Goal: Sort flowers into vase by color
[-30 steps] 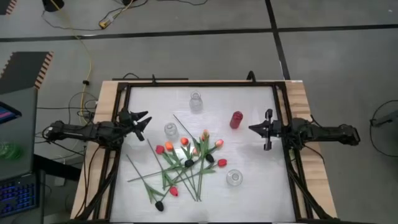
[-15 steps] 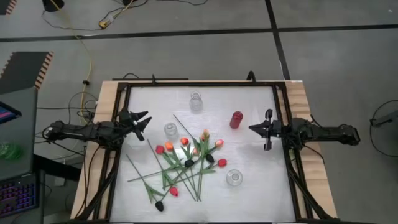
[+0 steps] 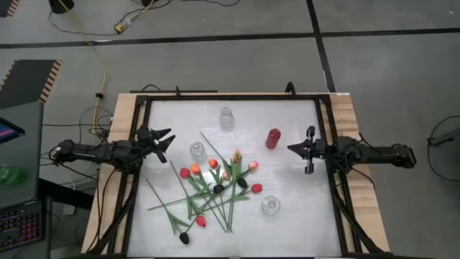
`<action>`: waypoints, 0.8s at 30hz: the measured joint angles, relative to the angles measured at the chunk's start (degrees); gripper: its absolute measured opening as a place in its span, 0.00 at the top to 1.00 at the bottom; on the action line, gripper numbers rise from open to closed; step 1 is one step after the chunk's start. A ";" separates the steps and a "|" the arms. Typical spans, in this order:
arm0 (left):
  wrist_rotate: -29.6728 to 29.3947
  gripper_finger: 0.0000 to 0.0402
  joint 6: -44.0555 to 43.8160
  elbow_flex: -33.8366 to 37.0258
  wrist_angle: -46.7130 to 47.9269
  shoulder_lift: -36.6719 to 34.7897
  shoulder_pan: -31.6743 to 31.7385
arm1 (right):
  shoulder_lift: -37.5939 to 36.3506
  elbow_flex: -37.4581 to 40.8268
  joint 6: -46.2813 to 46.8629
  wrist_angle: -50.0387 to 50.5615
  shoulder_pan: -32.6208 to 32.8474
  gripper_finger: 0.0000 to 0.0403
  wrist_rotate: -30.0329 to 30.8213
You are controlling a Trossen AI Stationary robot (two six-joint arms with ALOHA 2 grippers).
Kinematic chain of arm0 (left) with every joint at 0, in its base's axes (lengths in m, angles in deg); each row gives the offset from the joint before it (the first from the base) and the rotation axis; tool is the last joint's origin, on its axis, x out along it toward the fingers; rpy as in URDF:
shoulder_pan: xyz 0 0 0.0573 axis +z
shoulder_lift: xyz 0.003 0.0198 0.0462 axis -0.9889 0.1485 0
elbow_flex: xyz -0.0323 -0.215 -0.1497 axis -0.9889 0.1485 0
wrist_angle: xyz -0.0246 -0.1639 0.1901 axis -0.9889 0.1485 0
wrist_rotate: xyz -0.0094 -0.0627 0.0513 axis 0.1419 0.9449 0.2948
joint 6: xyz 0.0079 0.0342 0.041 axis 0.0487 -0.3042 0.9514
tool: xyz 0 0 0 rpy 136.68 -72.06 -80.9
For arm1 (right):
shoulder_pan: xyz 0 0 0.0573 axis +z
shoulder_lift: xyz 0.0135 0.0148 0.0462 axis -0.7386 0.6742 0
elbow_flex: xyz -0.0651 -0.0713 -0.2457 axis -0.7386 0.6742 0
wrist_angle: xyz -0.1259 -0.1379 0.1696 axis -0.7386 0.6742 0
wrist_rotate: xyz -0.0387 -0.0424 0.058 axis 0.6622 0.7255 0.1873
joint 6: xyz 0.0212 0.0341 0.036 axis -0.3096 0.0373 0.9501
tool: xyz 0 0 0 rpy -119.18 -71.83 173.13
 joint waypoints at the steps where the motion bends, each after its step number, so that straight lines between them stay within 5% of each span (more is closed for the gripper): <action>1: 0.01 0.58 -0.07 -0.01 0.00 0.00 -0.02 | 0.01 0.01 -0.02 0.00 -0.01 0.91 0.01; 18: 0.02 0.58 -0.44 -0.02 0.00 0.00 -0.02 | -0.01 0.26 0.18 -7.51 -0.01 0.91 0.20; 24: 0.00 0.58 -0.16 0.00 0.00 0.00 0.00 | -0.01 0.22 8.57 -9.38 -0.02 0.89 1.93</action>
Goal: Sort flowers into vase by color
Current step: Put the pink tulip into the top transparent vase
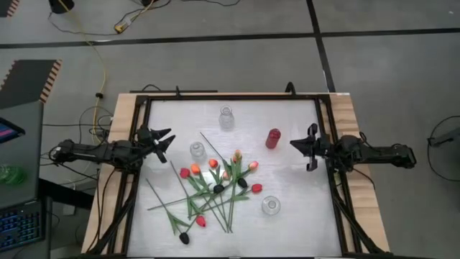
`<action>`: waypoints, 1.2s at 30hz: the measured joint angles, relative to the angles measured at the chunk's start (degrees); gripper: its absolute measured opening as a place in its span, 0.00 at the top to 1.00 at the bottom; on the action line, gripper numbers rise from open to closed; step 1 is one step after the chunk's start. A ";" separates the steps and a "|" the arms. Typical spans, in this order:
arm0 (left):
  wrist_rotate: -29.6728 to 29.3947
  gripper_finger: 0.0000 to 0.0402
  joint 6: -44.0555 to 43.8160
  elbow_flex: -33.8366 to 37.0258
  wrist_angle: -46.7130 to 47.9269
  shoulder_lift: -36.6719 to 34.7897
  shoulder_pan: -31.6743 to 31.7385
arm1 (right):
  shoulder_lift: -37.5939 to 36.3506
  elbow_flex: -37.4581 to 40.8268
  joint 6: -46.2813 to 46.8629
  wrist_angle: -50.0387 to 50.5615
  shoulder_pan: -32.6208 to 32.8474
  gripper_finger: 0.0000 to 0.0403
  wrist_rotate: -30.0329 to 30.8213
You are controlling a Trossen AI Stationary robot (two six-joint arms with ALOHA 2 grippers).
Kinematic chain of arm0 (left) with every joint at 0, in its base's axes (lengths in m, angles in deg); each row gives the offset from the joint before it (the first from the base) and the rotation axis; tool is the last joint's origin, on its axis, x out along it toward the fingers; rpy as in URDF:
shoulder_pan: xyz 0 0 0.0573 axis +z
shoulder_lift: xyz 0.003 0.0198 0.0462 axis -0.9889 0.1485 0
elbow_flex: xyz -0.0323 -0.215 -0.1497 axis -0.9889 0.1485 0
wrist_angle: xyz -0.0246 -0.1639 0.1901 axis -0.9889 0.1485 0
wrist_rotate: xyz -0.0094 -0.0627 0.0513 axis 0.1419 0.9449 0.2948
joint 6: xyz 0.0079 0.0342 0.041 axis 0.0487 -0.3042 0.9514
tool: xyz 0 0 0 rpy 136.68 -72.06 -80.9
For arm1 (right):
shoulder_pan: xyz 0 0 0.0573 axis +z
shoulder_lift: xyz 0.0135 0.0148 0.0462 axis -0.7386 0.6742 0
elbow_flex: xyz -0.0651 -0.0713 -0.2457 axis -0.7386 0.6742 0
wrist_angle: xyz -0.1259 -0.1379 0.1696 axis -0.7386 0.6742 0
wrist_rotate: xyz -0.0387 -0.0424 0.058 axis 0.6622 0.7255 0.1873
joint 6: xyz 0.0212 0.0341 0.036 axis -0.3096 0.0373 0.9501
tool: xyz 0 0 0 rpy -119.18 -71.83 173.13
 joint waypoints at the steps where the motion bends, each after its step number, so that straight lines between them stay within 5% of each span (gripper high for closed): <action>1: 0.00 0.58 0.18 0.00 0.00 0.00 -0.02 | 0.00 0.00 1.15 0.10 0.00 0.88 0.00; 18: 0.11 0.58 -0.43 0.00 0.00 0.00 0.00 | 0.00 -0.46 15.57 -6.60 0.22 0.50 4.35; 27: 1.11 0.58 -0.34 -0.02 -0.02 0.00 -0.02 | 2.87 -6.82 15.44 -6.65 2.25 0.50 4.13; 36: 1.09 0.58 -0.30 -0.01 -0.02 0.00 -0.02 | 22.12 -19.10 15.50 -6.69 8.06 0.52 4.11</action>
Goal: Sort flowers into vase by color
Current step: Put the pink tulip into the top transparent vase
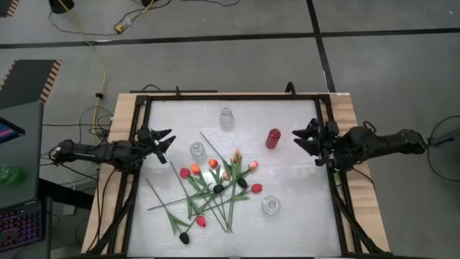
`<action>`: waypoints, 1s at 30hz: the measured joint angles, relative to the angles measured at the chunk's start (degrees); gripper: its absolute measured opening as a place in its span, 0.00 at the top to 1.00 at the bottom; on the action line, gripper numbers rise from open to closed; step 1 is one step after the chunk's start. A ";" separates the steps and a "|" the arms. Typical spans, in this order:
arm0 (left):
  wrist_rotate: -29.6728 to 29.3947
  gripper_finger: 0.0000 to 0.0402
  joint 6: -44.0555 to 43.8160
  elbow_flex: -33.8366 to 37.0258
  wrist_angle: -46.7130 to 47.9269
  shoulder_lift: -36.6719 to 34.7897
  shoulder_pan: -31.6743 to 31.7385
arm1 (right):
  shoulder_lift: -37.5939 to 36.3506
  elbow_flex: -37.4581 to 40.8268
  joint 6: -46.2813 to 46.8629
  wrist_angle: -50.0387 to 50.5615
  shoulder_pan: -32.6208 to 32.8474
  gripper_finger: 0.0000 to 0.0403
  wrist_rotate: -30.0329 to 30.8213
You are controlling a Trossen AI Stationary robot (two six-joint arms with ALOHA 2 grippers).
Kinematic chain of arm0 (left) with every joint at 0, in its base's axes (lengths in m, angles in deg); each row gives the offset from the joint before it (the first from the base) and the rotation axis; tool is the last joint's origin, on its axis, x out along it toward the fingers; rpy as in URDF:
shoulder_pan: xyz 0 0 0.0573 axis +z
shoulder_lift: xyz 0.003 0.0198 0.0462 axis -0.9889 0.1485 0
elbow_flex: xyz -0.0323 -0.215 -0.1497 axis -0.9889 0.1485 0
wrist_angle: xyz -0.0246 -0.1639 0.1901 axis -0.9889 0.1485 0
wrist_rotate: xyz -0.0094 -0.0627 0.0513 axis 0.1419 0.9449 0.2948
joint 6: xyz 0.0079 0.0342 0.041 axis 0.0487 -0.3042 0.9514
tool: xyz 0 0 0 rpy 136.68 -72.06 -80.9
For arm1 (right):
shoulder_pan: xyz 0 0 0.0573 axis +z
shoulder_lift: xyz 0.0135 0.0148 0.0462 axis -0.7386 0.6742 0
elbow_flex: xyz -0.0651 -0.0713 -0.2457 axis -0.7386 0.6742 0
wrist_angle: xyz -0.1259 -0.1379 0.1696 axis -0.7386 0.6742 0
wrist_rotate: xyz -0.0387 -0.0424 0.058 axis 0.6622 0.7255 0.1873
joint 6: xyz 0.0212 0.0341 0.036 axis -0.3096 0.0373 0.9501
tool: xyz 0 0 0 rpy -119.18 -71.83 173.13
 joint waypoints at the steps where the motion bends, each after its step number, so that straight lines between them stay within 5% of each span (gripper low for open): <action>1: 0.02 0.58 0.00 0.00 0.00 0.00 0.02 | 2.71 -1.79 0.00 0.05 0.52 0.52 0.00; 7: 0.02 0.58 0.02 0.01 0.00 0.00 0.00 | 17.00 -14.45 0.22 6.81 2.30 0.52 0.02; 13: 0.02 0.58 0.02 -0.01 0.00 0.02 0.01 | 30.11 -25.68 10.63 20.99 2.20 0.52 0.04; 24: 0.04 0.58 0.04 -0.01 0.00 0.01 0.02 | 51.51 -37.54 29.14 34.95 2.22 0.52 -1.51; 30: 0.04 0.58 0.04 0.00 0.02 0.01 0.00 | 61.44 -41.87 31.63 35.95 2.22 0.52 -3.12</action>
